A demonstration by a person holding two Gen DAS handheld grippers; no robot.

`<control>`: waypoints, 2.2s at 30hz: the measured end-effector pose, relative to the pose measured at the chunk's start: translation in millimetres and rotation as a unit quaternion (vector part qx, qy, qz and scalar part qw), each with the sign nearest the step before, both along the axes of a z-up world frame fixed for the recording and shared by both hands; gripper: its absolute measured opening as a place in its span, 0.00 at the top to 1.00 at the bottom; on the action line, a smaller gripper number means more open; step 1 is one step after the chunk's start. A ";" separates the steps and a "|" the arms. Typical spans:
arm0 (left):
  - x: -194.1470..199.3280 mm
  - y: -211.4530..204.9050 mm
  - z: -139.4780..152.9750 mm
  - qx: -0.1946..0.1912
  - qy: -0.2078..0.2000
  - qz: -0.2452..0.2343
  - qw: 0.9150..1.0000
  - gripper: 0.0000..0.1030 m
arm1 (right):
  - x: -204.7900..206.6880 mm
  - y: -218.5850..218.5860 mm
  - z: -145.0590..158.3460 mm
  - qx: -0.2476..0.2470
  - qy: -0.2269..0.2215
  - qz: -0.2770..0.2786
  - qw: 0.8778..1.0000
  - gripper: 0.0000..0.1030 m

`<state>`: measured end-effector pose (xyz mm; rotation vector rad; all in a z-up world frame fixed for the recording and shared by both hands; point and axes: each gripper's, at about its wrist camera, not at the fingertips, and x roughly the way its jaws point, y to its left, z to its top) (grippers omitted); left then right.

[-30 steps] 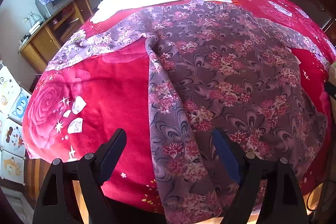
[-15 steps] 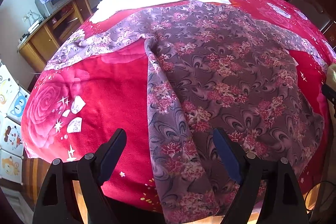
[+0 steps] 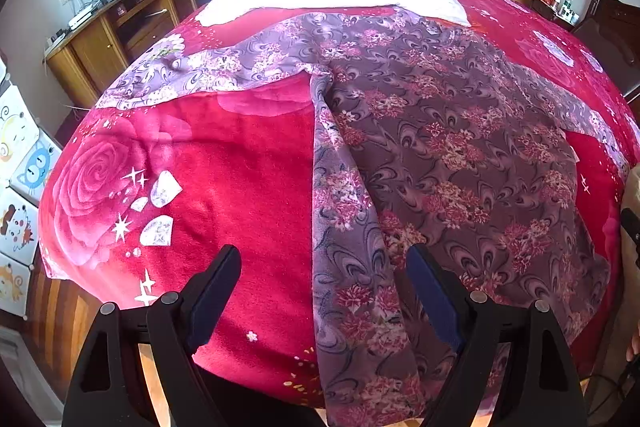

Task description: Fold small clothes

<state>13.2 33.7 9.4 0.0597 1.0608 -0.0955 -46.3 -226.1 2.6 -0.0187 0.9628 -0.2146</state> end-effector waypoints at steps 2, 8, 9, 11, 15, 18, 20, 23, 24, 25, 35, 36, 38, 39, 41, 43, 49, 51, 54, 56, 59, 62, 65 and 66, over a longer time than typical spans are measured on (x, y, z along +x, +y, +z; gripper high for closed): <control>-1.2 -0.8 0.6 0.001 -0.002 -0.004 1.000 0.18 | -1.1 1.3 -0.4 -0.002 0.000 0.001 1.000 0.00; -1.6 -3.3 0.8 0.001 -0.001 -0.009 1.000 0.18 | -1.3 1.6 -0.8 -0.003 0.002 0.003 1.000 0.00; -1.5 -2.8 1.1 0.001 -0.001 -0.009 1.000 0.18 | -1.4 1.4 -1.1 -0.003 0.002 0.003 1.000 0.00; -1.1 -2.5 1.4 0.000 -0.001 -0.009 1.000 0.18 | -1.2 1.4 -1.6 -0.002 0.003 0.003 1.000 0.00; -0.2 -3.4 1.3 -0.001 0.000 -0.008 1.000 0.18 | -1.2 1.5 -2.2 -0.001 0.003 0.004 1.000 0.00; 0.6 -4.5 1.3 0.001 -0.001 -0.010 1.000 0.18 | -0.8 2.2 -2.9 -0.001 0.004 0.005 1.000 0.00; 0.8 -5.0 1.3 0.002 -0.002 -0.010 1.000 0.18 | -0.7 2.5 -3.3 0.000 0.004 0.006 1.000 0.00; 1.1 -5.3 0.9 0.001 -0.001 -0.009 1.000 0.18 | -0.8 2.7 -3.4 0.000 0.005 0.006 1.000 0.00; 1.2 -5.4 0.8 0.001 -0.001 -0.010 1.000 0.18 | -0.7 2.9 -3.6 0.001 0.005 0.006 1.000 0.00; 1.3 -5.6 0.6 0.001 0.000 -0.010 1.000 0.18 | -0.7 3.0 -3.6 0.001 0.005 0.007 1.000 0.00; 17.4 6.8 -4.2 -0.005 0.023 0.015 1.000 0.18 | 0.0 -7.7 -9.6 0.021 0.023 -0.013 0.999 0.01; 21.8 10.2 -5.8 -0.005 0.030 0.023 0.999 0.18 | 0.2 -10.6 -11.2 0.026 0.029 -0.019 0.999 0.01; 28.9 14.5 -9.6 -0.003 0.046 0.035 0.998 0.18 | 0.4 -16.1 -16.2 0.042 0.046 -0.027 0.998 0.01; 31.3 14.9 -12.1 -0.002 0.055 0.037 0.998 0.18 | 0.4 -18.4 -19.5 0.052 0.055 -0.030 0.997 0.01; 35.0 12.2 -18.1 -0.006 0.076 0.033 0.997 0.18 | 0.4 -22.4 -28.2 0.074 0.081 -0.035 0.993 0.01; 36.2 6.1 -26.4 -0.015 0.099 0.020 0.995 0.18 | -0.9 -24.1 -37.9 0.092 0.106 -0.037 0.989 0.02; 37.7 -17.7 -68.2 -0.005 0.184 -0.026 0.983 0.19 | -0.8 -13.2 -76.7 0.088 0.205 -0.025 0.975 0.14; 38.0 -21.4 -80.2 0.013 0.203 -0.039 0.978 0.37 | -1.7 -8.3 -85.9 0.082 0.227 -0.012 0.970 0.37; 43.3 -15.0 -73.8 0.017 0.197 -0.048 0.979 0.84 | -6.1 -3.7 -77.4 0.113 0.213 0.011 0.971 0.95; 51.3 -0.7 -66.4 0.000 0.209 -0.046 0.977 0.90 | -12.6 -6.9 -63.9 0.150 0.194 0.010 0.969 0.95; 59.8 31.9 -54.0 -0.019 0.214 -0.021 0.977 0.91 | -33.9 -26.3 -32.6 0.235 0.143 -0.016 0.961 0.95; 64.7 64.2 -48.0 -0.052 0.222 0.000 0.974 0.92 | -59.1 -51.5 -9.8 0.312 0.116 -0.059 0.941 0.95; 61.8 82.6 -54.3 -0.031 0.233 0.021 0.972 0.93 | -76.4 -65.9 -7.4 0.347 0.128 -0.096 0.924 0.95; 60.5 89.4 -60.1 -0.026 0.240 0.024 0.970 0.93 | -78.4 -67.2 -9.8 0.351 0.140 -0.101 0.920 0.95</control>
